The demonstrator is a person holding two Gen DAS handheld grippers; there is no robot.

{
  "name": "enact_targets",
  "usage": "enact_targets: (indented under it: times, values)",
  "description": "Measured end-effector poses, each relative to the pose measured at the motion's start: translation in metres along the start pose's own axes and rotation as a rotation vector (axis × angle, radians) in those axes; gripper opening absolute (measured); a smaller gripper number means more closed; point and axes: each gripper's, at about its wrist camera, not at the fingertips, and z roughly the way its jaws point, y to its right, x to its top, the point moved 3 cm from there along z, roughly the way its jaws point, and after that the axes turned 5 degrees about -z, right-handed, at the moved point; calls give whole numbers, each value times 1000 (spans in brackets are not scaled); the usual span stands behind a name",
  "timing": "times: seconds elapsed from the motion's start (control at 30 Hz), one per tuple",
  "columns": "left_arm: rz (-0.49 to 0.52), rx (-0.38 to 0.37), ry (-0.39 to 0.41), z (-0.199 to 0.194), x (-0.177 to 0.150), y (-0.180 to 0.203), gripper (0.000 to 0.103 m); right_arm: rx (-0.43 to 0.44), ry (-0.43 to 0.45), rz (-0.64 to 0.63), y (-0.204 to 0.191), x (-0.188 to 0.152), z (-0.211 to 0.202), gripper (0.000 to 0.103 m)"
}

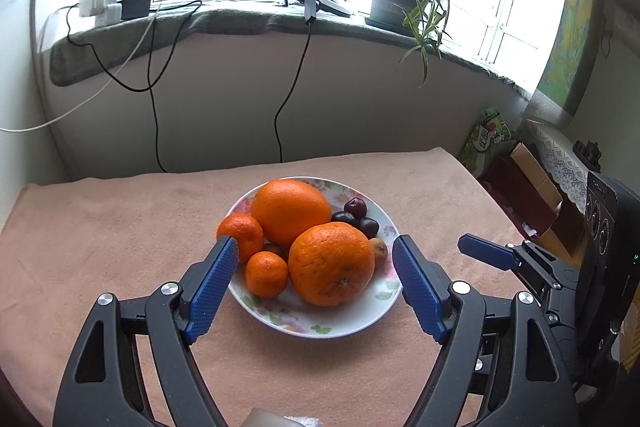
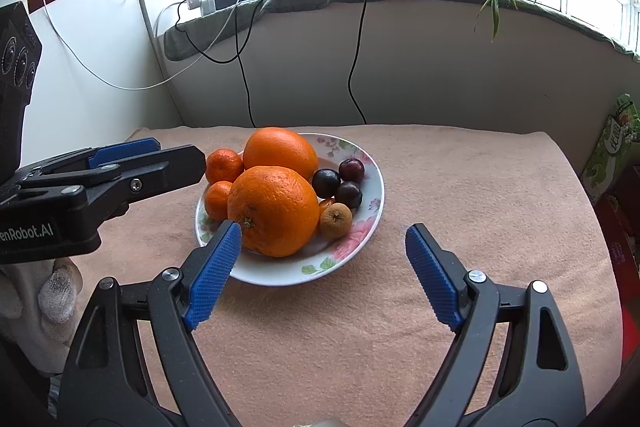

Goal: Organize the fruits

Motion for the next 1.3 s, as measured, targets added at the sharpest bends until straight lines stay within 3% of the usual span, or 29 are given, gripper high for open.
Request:
enact_targets:
  times: [0.2, 0.37, 0.87, 1.3]
  values:
    - [-13, 18, 19, -18, -13, -3, 80, -6, 11, -8, -9, -3, -12, 87]
    - [-25, 44, 23, -30, -25, -11, 80, -12, 40, -14, -16, -5, -24, 95]
    - [-62, 123, 57, -62, -49, -29, 82, -19, 21, 3, -26, -19, -28, 95]
    - [-89, 129, 57, -69, -56, -38, 82, -15, 10, 24, -24, -23, -29, 95]
